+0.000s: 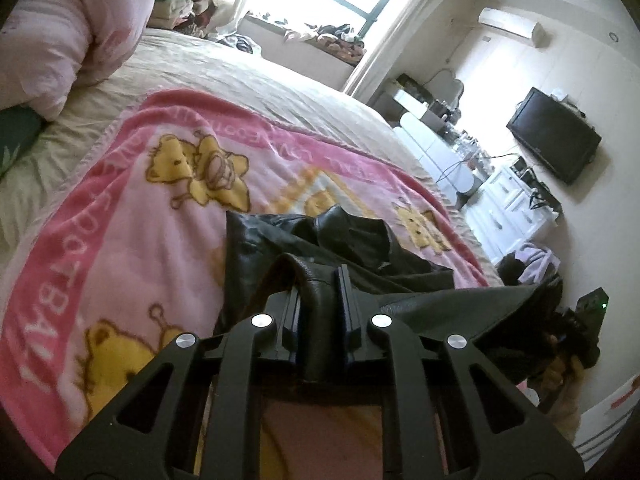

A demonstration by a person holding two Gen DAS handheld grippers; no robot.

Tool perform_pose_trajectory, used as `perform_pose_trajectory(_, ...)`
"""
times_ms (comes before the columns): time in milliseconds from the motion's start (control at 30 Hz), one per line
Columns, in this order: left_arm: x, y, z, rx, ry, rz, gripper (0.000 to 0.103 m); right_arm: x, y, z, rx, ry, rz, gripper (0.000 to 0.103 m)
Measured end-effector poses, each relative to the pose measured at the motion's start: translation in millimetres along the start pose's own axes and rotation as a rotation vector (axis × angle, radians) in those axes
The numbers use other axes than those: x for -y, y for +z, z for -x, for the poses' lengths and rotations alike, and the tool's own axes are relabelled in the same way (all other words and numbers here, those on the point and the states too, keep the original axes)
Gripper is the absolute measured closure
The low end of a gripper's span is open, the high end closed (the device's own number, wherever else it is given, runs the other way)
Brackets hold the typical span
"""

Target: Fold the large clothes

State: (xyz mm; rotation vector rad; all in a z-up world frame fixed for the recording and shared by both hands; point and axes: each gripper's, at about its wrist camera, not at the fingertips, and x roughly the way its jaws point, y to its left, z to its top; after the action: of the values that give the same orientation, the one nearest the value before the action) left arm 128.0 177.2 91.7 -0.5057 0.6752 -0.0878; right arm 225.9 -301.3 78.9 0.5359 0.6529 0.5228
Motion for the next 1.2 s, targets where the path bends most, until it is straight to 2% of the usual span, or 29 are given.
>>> perform_pose_trajectory(200, -6, 10, -32, -0.026, 0.037, -0.022, 0.094, 16, 7, -28, -0.019, -0.034, -0.032, 0.093)
perform_pose_trajectory(467, -20, 12, -73, -0.069, 0.075, -0.028, 0.092, 39, 6, -65, -0.057, -0.129, -0.039, 0.092)
perform_pose_trajectory(733, -31, 3, -97, -0.083, 0.102, -0.042, 0.084, 49, -2, -94, -0.103, -0.213, 0.026, 0.090)
perform_pose_trajectory(867, -30, 3, -97, -0.070, 0.081, -0.043, 0.075, 49, -7, -101, -0.116, -0.231, 0.049, 0.080)
perform_pose_trajectory(900, -28, 4, -95, -0.057, 0.072, -0.048, 0.070, 49, -7, -101, -0.112, -0.231, 0.052, 0.074)
perform_pose_trajectory(933, -26, 3, -91, -0.041, 0.069, -0.060, 0.060, 48, -8, -99, -0.106, -0.228, 0.055, 0.070)
perform_pose_trajectory(1000, -21, 5, -81, 0.001, 0.073, -0.087, 0.051, 47, -6, -94, -0.079, -0.233, 0.058, 0.051)
perform_pose_trajectory(1100, -18, 11, -71, 0.042, 0.068, -0.094, 0.049, 46, -2, -82, -0.026, -0.252, 0.083, 0.045)
perform_pose_trajectory(1200, -16, 13, -59, 0.102, 0.116, -0.126, 0.043, 44, 1, -71, 0.024, -0.298, 0.140, 0.034)
